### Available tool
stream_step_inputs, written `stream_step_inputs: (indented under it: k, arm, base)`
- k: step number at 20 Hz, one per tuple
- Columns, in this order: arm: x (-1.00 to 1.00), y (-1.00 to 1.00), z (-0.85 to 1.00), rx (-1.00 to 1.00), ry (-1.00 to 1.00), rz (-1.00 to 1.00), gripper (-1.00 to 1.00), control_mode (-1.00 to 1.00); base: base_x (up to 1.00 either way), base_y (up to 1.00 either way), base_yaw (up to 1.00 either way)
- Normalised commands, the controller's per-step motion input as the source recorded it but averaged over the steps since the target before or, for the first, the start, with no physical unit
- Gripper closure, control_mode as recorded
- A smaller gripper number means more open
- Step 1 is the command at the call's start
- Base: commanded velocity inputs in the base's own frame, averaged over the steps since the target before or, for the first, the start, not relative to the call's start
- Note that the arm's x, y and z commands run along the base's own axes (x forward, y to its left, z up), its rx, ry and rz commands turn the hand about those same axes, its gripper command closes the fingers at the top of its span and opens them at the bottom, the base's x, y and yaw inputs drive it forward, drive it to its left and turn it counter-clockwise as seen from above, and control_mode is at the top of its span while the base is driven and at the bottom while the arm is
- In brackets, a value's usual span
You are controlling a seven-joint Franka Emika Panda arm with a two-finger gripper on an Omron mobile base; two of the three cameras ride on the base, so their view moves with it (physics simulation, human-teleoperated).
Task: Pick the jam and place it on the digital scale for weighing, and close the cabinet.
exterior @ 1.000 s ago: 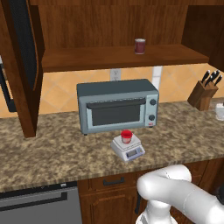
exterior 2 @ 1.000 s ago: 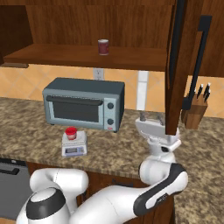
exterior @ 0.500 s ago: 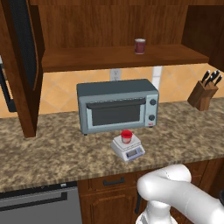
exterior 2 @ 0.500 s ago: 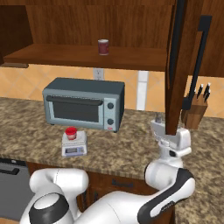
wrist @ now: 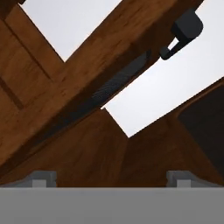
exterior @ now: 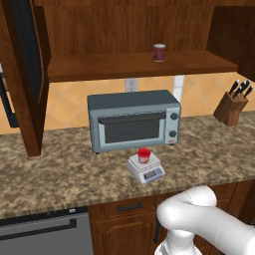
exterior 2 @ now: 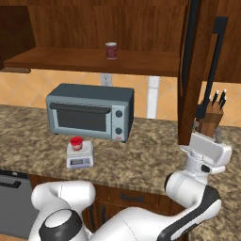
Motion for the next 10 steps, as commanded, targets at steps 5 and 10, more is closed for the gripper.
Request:
stream_step_inputs:
  k: [5,10]
  arm:
    - [0.0,-0.06,0.44,0.02,-0.06,-0.03,-1.0,-1.0]
    - [0.0,0.04,0.81,-0.02,-0.15,-0.01,-1.0,-1.0]
  base:
    - [0.0,0.0,0.0]
    - [0.0,0.0,0.0]
